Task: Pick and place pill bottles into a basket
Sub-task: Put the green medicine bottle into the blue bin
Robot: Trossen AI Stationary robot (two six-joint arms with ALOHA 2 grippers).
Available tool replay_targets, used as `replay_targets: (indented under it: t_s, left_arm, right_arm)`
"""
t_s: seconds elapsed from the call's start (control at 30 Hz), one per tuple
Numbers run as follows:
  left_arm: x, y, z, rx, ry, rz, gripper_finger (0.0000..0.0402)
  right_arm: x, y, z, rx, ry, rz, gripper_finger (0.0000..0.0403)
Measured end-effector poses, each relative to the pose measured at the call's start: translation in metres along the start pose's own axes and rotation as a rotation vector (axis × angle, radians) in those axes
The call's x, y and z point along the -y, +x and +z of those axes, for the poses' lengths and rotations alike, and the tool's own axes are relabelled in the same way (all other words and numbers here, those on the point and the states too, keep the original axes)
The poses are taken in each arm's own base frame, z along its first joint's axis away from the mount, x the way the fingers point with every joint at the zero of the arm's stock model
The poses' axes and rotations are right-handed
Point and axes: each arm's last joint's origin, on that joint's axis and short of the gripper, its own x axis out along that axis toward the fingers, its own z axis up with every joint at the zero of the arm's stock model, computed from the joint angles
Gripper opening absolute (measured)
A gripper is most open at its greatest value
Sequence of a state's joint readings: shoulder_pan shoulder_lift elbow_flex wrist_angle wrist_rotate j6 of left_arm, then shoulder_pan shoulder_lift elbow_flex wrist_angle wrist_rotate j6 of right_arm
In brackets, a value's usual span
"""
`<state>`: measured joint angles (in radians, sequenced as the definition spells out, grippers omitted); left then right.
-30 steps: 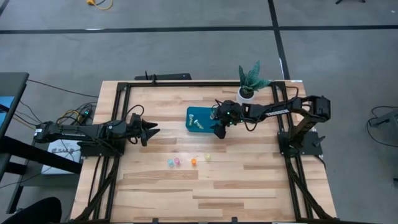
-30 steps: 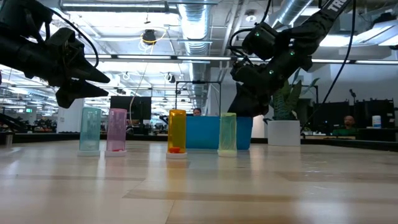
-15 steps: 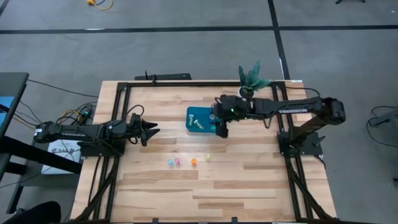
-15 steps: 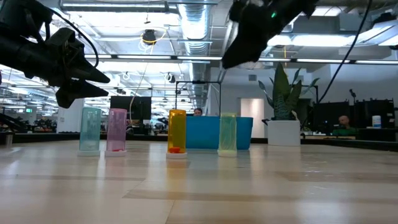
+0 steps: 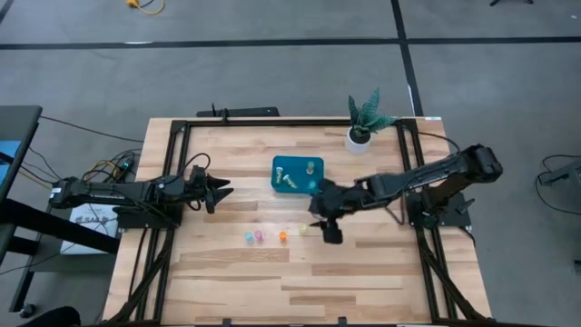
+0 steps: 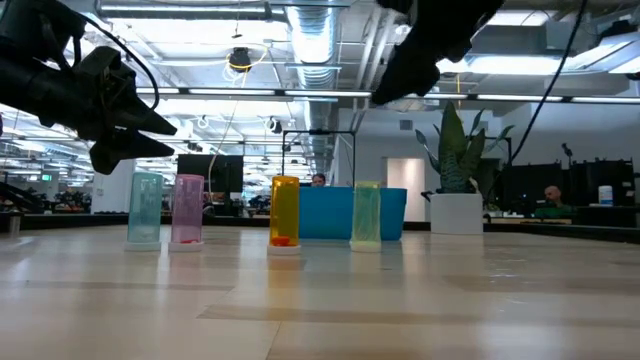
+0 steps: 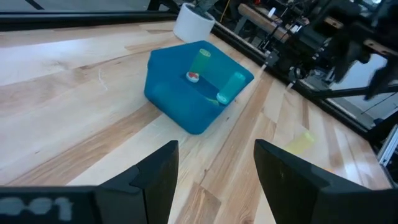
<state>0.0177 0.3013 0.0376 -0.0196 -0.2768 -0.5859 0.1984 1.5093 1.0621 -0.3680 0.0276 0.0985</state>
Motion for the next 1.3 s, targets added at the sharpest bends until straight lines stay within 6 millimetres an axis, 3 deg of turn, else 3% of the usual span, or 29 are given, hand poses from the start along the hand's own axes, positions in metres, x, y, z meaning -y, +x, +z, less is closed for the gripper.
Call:
replay_targets:
  t_s: [0.13,0.6,1.07,1.3]
  left_arm:
    - [0.0,0.001,-0.001,-0.01,0.002,0.001,0.0199]
    - [-0.001,0.004,-0.006,-0.072,0.01,0.012,0.0199]
    - [-0.001,0.004,-0.006,-0.08,0.009,0.0,0.0199]
    - [-0.001,0.004,-0.006,-0.08,0.006,-0.001,0.0199]
  right_arm:
    - [-0.01,0.024,-0.008,-0.058,0.008,0.028,0.0212]
    - [-0.011,0.064,-0.021,-0.129,0.035,0.058,0.0211]
    - [0.01,0.064,-0.019,-0.123,0.069,-0.026,0.0208]
    - [0.009,0.066,-0.02,-0.133,0.059,0.022,0.0209]
